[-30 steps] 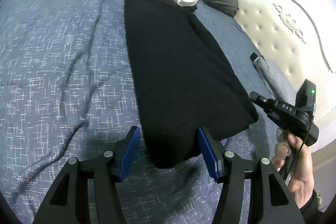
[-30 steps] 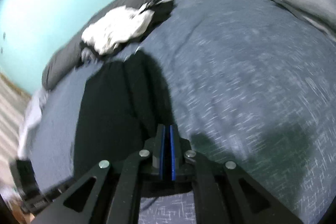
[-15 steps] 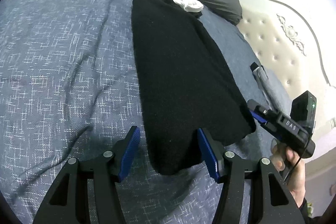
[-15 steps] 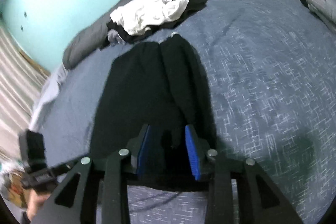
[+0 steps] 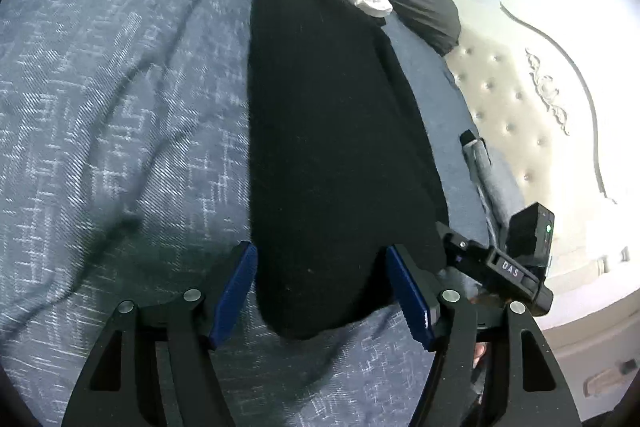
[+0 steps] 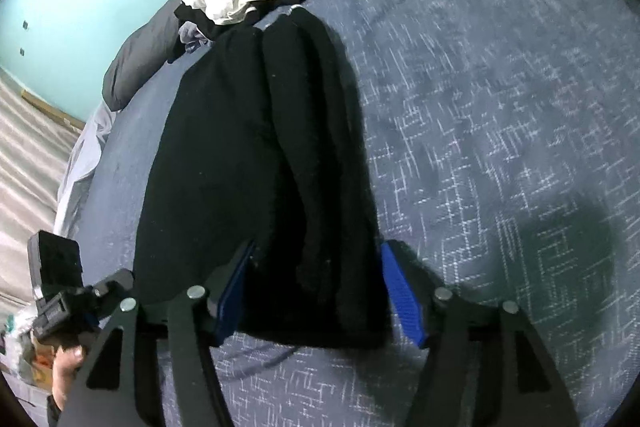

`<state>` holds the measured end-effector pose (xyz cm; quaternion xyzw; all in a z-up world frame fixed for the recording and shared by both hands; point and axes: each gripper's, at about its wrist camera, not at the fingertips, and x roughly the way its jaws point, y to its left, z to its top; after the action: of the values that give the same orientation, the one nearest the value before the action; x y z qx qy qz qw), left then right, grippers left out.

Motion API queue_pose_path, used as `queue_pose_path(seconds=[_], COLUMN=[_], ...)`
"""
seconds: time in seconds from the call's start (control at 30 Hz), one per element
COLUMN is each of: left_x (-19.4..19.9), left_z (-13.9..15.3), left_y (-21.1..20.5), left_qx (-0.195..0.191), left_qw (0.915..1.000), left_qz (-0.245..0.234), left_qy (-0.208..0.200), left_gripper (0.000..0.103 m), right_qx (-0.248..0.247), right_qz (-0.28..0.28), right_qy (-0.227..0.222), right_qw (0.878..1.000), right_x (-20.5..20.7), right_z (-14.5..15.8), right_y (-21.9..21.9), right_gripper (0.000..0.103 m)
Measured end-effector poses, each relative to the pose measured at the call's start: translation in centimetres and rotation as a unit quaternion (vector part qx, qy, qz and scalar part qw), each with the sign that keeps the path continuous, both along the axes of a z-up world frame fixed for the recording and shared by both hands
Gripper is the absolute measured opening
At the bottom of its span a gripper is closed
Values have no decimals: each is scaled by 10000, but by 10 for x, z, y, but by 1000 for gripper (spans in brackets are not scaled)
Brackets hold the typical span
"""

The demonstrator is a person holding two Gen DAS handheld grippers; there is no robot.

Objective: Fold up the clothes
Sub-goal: 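Grasp the end of the folded sweatshirt with both grippers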

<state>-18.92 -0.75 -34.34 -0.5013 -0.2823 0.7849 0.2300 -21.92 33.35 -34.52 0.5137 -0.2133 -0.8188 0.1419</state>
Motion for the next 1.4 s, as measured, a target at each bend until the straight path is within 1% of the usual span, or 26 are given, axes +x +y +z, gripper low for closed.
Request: queue_pose_path(seconds=[0.03, 0.17, 0.37, 0.43, 0.47, 0.57, 0.63, 0.7, 0.8, 0.9, 0.93, 0.97, 1.03, 1.13, 1.2, 1.27, 1.33, 1.4], left_x=[1, -2, -8, -9, -10, -12, -11, -9, -10, -11, -11, -12, -14, -16, -18, -17, -15, -12], left_z=[0, -3, -6, -7, -7, -7, -5, -1, 6, 6, 4, 2, 1, 0, -1, 0, 3, 10], left_y=[1, 2, 10, 11, 11, 12, 14, 14, 15, 16, 15, 13, 13, 16, 16, 17, 17, 18], left_qx=[-59, 57, 76, 68, 68, 66, 6, -38, -121, -137, -116, -88, -58, -76, -39, -59, -137, -248], left_qw=[10000, 9999, 9999, 9999, 9999, 10000, 10000, 10000, 9999, 9999, 9999, 9999, 10000, 10000, 10000, 10000, 9999, 9996], left_qz=[-6, 92, 111, 90, 75, 33, 32, 31, 27, 39, 49, 63, 56, 37, 47, 47, 29, 38], left_qy=[25, -52, -64, -50, -39, -4, 43, 78, 98, 63, 42, 16, 8, 51, 44, 60, 96, 163], left_gripper=[71, 72, 72, 71, 71, 71, 66, 63, 63, 63, 64, 64, 65, 65, 66, 66, 64, 62], right_qx=[6, 16, -48, -95, -119, -191, -238, -286, -341, -296, -281, -265, -258, -334, -360, -385, -395, -342], right_qz=[18, 85, 107, 125, 134, 161, 179, 197, 219, 213, 211, 209, 235, 247, 272, 296, 328, 388], right_qy=[13, 15, 59, 91, 106, 154, 185, 217, 244, 146, 113, 81, 35, -5, 42, 89, 146, 242], right_qw=[10000, 10000, 9999, 9998, 9998, 9996, 9994, 9992, 9989, 9992, 9993, 9994, 9994, 9991, 9990, 9988, 9986, 9984], right_x=[0, -2, -5, -6, -6, -7, -7, -7, -9, -13, -15, -16, -20, -21, -20, -19, -17, -15], right_z=[0, -2, -3, -2, -1, 0, 1, 2, 3, -1, -2, -3, -6, -11, -10, -9, -7, 0], right_y=[-1, -5, -8, -8, -8, -7, -7, -7, -7, -9, -9, -10, -11, -12, -12, -12, -12, -14], right_gripper=[65, 65, 65, 57, 55, 42, 28, 25, 26, 39, 42, 43, 50, 54, 54, 48, 34, 26])
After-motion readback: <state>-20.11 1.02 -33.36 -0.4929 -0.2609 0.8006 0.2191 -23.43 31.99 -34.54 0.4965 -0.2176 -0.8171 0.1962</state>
